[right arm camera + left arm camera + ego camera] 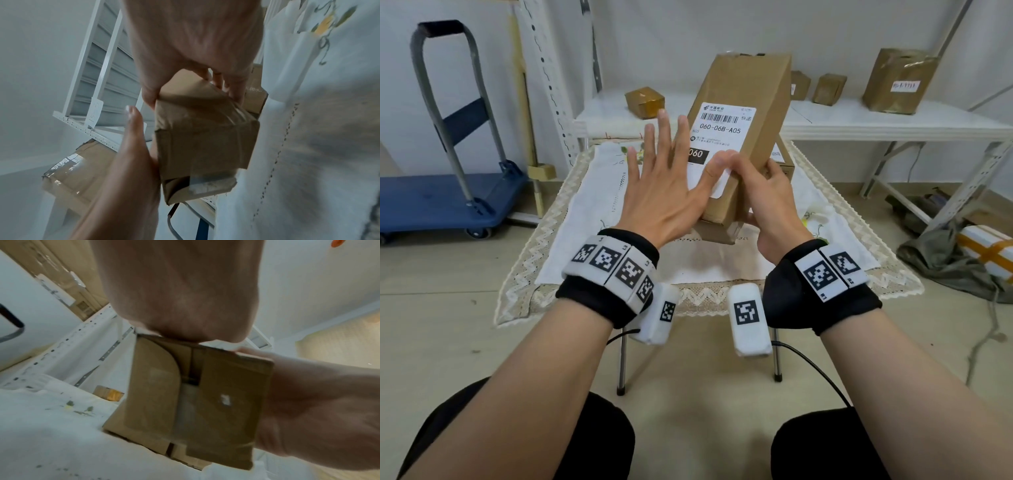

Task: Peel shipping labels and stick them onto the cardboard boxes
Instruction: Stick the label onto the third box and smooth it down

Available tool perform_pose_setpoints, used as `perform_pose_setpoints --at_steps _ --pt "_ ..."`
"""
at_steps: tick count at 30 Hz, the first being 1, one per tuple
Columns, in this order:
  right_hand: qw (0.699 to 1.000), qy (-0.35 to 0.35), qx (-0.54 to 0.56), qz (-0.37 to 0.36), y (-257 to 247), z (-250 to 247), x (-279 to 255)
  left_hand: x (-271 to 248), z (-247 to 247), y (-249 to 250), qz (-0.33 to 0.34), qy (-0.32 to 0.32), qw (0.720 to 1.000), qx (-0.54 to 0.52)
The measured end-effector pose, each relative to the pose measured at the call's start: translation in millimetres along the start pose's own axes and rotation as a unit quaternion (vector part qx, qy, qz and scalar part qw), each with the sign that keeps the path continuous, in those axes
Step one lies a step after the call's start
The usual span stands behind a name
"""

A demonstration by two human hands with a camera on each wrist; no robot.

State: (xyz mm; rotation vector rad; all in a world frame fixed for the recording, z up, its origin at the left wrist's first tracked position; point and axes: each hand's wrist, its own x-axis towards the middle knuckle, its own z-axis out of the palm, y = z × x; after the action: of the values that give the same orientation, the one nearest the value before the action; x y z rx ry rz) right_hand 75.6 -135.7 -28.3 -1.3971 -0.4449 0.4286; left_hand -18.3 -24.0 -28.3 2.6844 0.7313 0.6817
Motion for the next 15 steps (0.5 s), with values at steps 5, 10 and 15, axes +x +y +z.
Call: perform_pose_setpoints --at_steps 5,10,15 --pt "1.000 0.018 -0.009 -0.009 5 1 3 2 0 -14 -0.031 -0.010 0.999 -0.035" --pt "0.999 0.031 -0.022 -0.017 6 5 3 -11 1 15 0.073 0.004 0.997 -0.034" --pt "0.999 0.030 -0.012 -0.022 1 1 3 -9 6 15 0.057 -0.007 0.997 -0.047"
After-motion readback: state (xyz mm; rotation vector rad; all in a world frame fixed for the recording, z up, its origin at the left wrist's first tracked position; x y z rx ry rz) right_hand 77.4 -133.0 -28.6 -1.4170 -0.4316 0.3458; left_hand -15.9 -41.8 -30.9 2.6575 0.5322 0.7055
